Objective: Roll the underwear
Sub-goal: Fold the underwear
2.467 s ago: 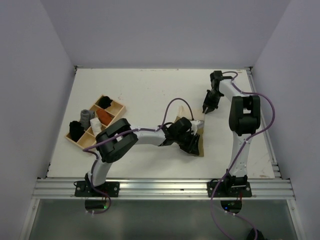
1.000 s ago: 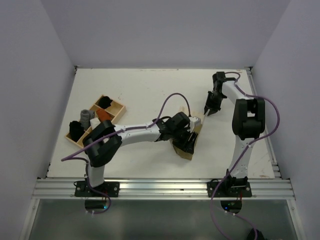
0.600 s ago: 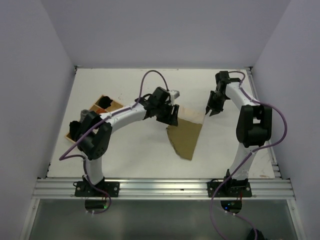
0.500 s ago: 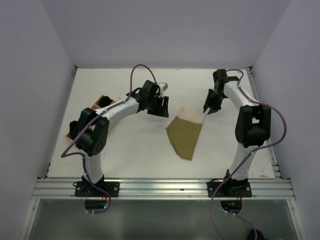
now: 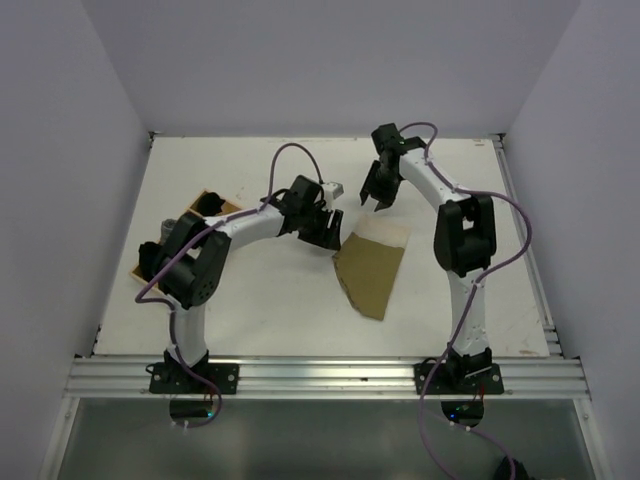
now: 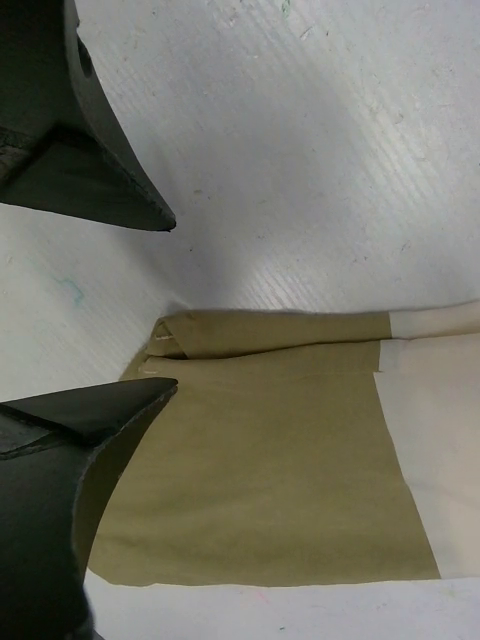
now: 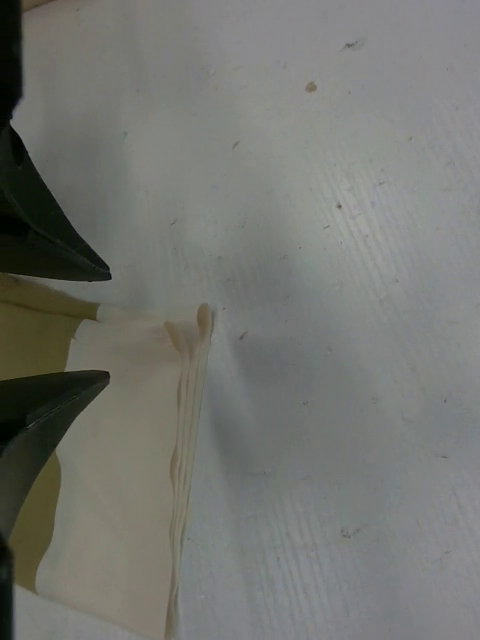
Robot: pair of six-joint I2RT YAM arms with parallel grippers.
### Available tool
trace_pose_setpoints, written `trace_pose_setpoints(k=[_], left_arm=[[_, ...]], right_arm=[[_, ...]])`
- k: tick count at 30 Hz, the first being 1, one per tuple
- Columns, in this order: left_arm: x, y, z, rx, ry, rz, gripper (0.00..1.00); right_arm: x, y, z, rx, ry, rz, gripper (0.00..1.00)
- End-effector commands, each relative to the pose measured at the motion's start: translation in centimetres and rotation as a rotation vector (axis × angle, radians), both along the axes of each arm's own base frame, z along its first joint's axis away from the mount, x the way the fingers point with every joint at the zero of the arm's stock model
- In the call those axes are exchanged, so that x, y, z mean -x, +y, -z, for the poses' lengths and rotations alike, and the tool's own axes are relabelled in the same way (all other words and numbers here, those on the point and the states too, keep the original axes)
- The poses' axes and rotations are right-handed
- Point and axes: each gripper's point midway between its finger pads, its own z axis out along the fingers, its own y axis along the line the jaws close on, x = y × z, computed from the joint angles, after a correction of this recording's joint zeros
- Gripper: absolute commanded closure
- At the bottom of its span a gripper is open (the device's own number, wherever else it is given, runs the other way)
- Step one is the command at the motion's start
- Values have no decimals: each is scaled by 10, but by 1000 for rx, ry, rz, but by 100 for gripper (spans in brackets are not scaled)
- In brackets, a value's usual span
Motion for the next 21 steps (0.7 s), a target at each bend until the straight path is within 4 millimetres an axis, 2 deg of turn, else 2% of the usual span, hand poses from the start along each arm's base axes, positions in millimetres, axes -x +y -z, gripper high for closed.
trace_pose_setpoints(k=[1, 4, 8, 9, 12, 15, 21], left_arm=[[-7, -4, 6, 30, -30, 17, 35], [-1, -1, 14, 34, -20, 11, 35], [6, -5, 14, 92, -22, 9, 35], [9, -5, 16, 94, -16, 9, 35], [13, -2, 21, 98, -4, 4, 35], [16, -2, 26, 99, 7, 13, 35], [19, -3, 26, 106, 8, 28, 35]], right_arm=[[-11, 10, 2, 32, -12, 68, 55], [-14, 20, 9, 38, -27, 74, 54], [-18, 26, 18, 53, -19, 98, 54], [-12, 27, 29, 75, 22, 94, 54], [-12, 32, 37, 83, 37, 89, 54], [-7, 28, 45, 134, 68, 95, 55], [-2, 16, 45, 202, 89, 109, 56]])
